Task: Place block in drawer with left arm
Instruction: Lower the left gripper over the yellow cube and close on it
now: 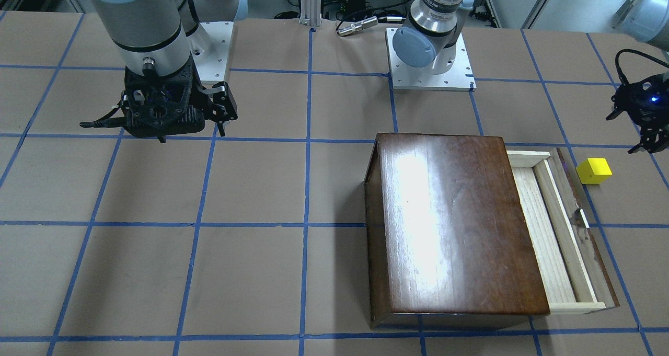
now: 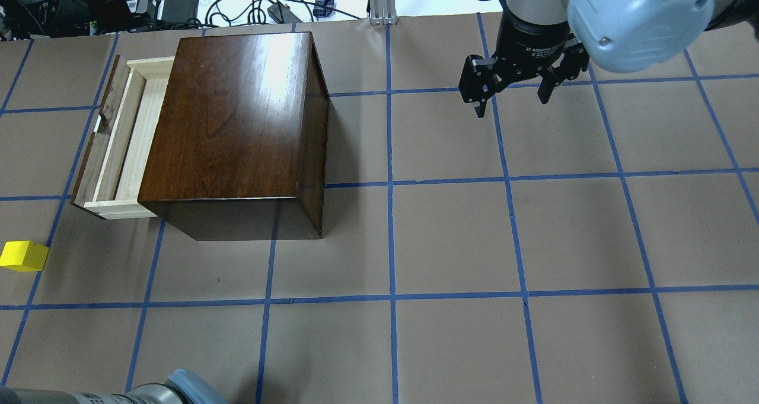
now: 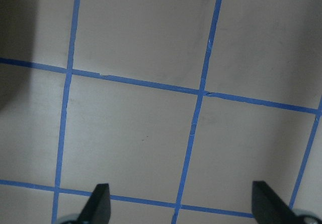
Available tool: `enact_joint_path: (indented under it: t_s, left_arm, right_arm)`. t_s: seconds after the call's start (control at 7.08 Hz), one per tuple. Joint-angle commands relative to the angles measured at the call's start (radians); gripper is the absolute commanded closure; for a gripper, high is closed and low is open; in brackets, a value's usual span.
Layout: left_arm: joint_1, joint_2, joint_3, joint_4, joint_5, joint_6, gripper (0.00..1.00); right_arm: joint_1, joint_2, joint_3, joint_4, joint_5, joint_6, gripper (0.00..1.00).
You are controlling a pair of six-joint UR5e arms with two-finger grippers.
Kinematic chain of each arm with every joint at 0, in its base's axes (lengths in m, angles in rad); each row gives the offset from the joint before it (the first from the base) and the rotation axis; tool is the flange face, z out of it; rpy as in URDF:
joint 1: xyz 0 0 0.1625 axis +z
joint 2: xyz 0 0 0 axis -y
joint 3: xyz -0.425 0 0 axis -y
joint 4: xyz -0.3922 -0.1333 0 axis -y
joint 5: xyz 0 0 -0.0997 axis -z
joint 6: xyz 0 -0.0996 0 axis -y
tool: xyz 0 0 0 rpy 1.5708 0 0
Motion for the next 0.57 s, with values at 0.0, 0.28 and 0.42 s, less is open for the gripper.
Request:
enact_joint_path:
  t_s: [0.0,0.28,0.42]
  left_arm:
    - [0.036,-0.055,-0.046,0.084,-0.078,0.166,0.00]
    - [0.036,-0.104,-0.041,0.141,-0.077,0.205,0.00]
    - [0.038,-0.124,-0.044,0.167,-0.075,0.205,0.00]
  right_arm:
    - [0.000,0.000,0.000,0.000,-0.001,0.000,0.00]
    - [0.000,0.000,0.000,0.000,0.001,0.001,0.00]
    - [0.000,0.000,0.000,0.000,-0.001,0.000,0.00]
